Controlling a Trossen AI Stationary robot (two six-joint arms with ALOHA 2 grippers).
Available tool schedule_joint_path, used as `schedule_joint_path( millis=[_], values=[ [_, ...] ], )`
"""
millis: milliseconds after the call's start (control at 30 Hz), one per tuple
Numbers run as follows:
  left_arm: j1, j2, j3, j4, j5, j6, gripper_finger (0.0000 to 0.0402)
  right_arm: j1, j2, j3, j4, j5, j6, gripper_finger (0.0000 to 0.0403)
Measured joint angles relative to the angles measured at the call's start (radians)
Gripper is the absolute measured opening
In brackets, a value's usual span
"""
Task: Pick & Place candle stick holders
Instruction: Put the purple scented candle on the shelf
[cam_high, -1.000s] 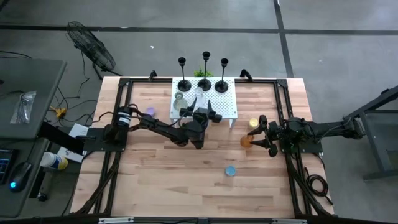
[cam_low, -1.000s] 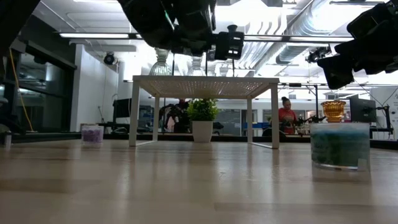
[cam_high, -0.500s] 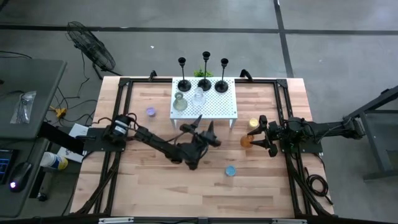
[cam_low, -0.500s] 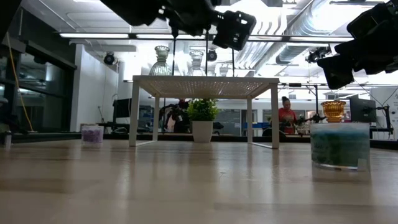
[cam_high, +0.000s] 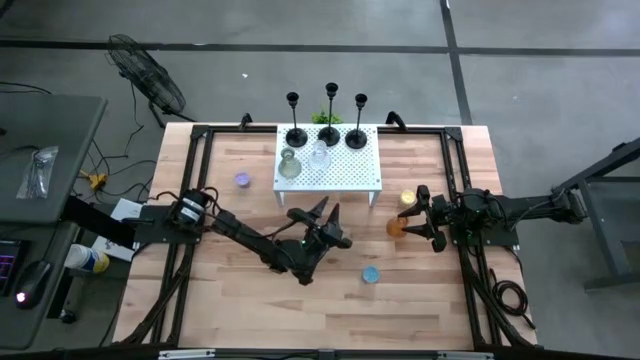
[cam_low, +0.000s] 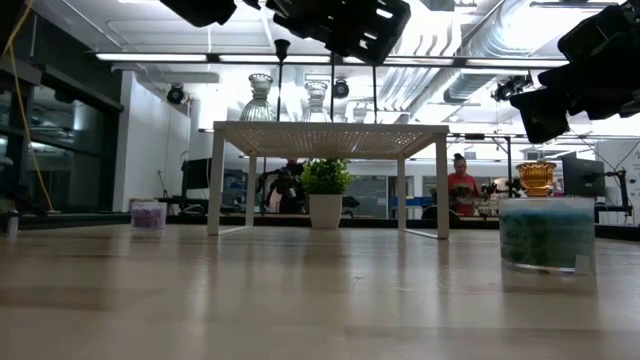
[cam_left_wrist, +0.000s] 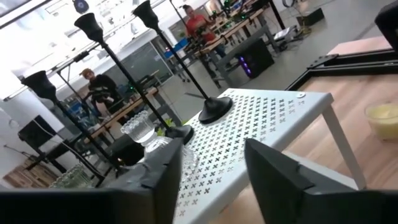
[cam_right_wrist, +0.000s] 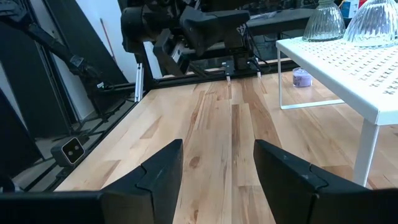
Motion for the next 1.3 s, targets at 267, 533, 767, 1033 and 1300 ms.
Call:
schedule_joint_path(
  millis=[267,533,767,1033,1300],
  values=[
    [0.002,-0.051,-0.001,-0.157,0.013,-0.018,0.0065,0.000,0.000,0.000,0.000,0.000,0.000,0.0191],
    [0.003,-0.128,-0.001,-0.408,0.214,-0.245,0.0005,0.000,0.001,0.000,0.000,0.000,0.000,0.0191],
    [0.052,-0.246,-0.001,-0.788,0.679,-0.766,0.0003,0.000,0.001,0.000,0.000,0.000,0.000,0.0191],
    [0.101,-0.327,-0.063,-0.993,0.852,-1.018,0.0002,0.000,0.001,0.000,0.000,0.000,0.000,0.0191],
    [0.054,-0.519,-0.323,-1.037,0.768,-1.164,0.0001,0.000,0.001,0.000,0.000,0.000,0.000,0.0191]
  ],
)
